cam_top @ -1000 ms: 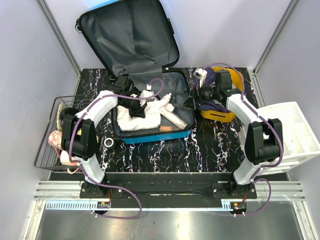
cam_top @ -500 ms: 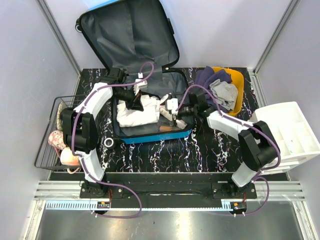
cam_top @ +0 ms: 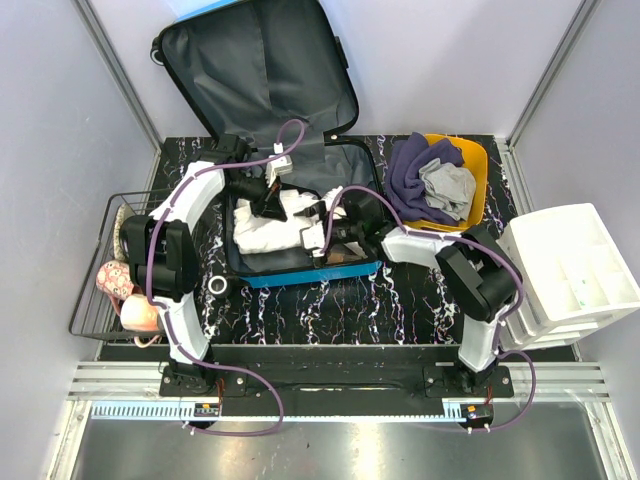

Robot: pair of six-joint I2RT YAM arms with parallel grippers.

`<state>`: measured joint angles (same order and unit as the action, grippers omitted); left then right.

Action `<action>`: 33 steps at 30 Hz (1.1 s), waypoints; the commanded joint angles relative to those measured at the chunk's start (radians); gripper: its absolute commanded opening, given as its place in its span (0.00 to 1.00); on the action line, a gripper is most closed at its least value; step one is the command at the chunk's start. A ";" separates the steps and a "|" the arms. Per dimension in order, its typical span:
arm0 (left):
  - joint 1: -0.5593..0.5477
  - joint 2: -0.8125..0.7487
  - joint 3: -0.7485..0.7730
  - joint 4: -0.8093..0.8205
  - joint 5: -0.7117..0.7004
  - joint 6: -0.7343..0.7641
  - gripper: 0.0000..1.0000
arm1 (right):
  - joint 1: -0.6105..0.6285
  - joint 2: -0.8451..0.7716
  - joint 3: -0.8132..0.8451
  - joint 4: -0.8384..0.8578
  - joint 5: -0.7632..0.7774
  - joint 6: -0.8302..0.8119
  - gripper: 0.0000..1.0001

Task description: Open, take out, and arrange the luggage

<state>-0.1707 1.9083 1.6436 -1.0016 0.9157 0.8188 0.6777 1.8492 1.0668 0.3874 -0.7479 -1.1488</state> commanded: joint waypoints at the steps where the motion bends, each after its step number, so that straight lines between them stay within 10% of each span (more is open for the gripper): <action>1: 0.010 -0.002 0.061 0.003 0.061 0.043 0.00 | 0.011 0.047 0.100 -0.033 0.071 -0.063 1.00; 6: 0.008 -0.003 0.067 -0.005 0.071 0.043 0.00 | 0.020 0.107 0.185 -0.064 0.194 -0.052 0.80; 11: 0.010 -0.026 0.074 -0.006 0.069 0.034 0.03 | 0.020 0.110 0.235 -0.134 0.288 -0.043 0.32; 14: 0.020 -0.052 0.087 -0.011 0.048 0.022 0.27 | 0.020 0.075 0.243 -0.185 0.308 -0.025 0.00; 16: 0.037 -0.064 0.105 -0.005 0.028 -0.015 0.51 | 0.019 0.045 0.255 -0.191 0.343 0.072 0.00; 24: 0.125 -0.230 0.084 0.335 -0.095 -0.332 0.85 | -0.069 -0.018 0.586 -0.556 0.292 0.569 0.00; 33: 0.132 -0.331 -0.047 0.529 -0.104 -0.443 0.94 | -0.277 -0.016 0.846 -0.886 0.061 1.122 0.00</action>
<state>-0.0330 1.5852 1.6283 -0.5762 0.8112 0.4500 0.4793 1.8935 1.8244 -0.3416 -0.5575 -0.3939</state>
